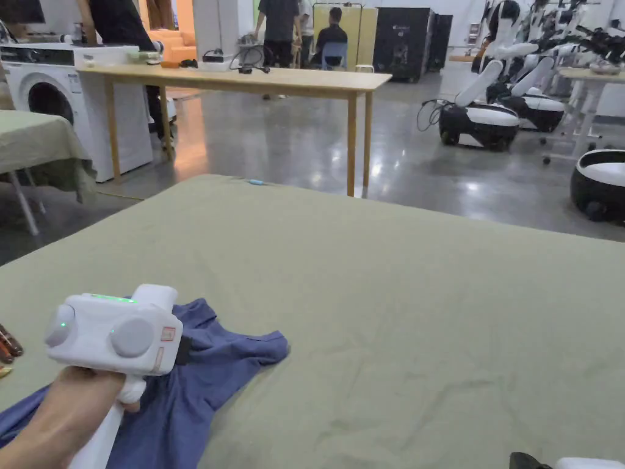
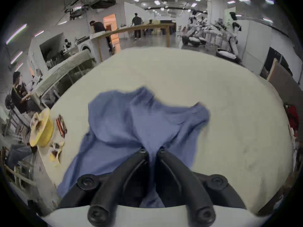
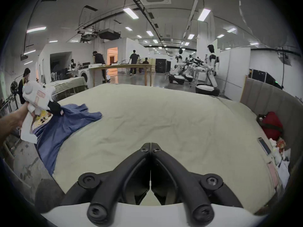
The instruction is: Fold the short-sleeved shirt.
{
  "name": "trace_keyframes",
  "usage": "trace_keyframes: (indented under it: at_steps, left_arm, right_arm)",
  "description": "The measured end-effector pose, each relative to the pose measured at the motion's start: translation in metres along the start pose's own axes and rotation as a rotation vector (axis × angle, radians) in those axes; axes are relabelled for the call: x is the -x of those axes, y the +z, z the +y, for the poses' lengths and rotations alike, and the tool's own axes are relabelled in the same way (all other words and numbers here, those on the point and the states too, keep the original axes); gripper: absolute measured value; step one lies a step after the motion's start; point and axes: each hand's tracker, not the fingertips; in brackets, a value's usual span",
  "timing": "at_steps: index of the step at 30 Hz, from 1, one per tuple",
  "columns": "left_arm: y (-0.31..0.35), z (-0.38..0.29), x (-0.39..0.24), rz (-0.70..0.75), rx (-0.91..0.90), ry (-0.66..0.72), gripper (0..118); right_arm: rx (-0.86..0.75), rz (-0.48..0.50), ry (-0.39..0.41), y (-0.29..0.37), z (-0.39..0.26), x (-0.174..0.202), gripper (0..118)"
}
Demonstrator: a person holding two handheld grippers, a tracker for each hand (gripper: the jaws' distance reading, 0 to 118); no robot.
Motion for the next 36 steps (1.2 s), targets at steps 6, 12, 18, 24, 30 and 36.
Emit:
trace_keyframes:
  at_steps: [6, 12, 18, 24, 30, 36]
  left_arm:
    - [0.082, 0.028, -0.107, -0.119, -0.156, -0.141, 1]
    - [0.133, 0.046, -0.243, -0.359, -0.23, -0.312, 1]
    - [0.13, 0.057, -0.368, -0.604, -0.223, -0.396, 1]
    - [0.071, 0.036, -0.456, -0.72, -0.083, -0.42, 1]
    - [-0.002, -0.003, -0.475, -0.73, 0.067, -0.39, 11]
    - [0.003, -0.015, -0.432, -0.631, -0.016, -0.307, 105]
  right_arm:
    - [-0.028, -0.089, -0.058, 0.045, -0.009, -0.048, 1]
    - [-0.039, -0.179, -0.112, 0.076, -0.02, -0.085, 1]
    - [-0.025, -0.269, -0.146, 0.091, -0.03, -0.118, 1]
    - [0.02, -0.333, -0.182, 0.082, -0.039, -0.143, 1]
    - [0.075, -0.343, -0.202, 0.059, -0.05, -0.155, 1]
    - [0.086, -0.321, -0.196, 0.045, -0.047, -0.152, 1]
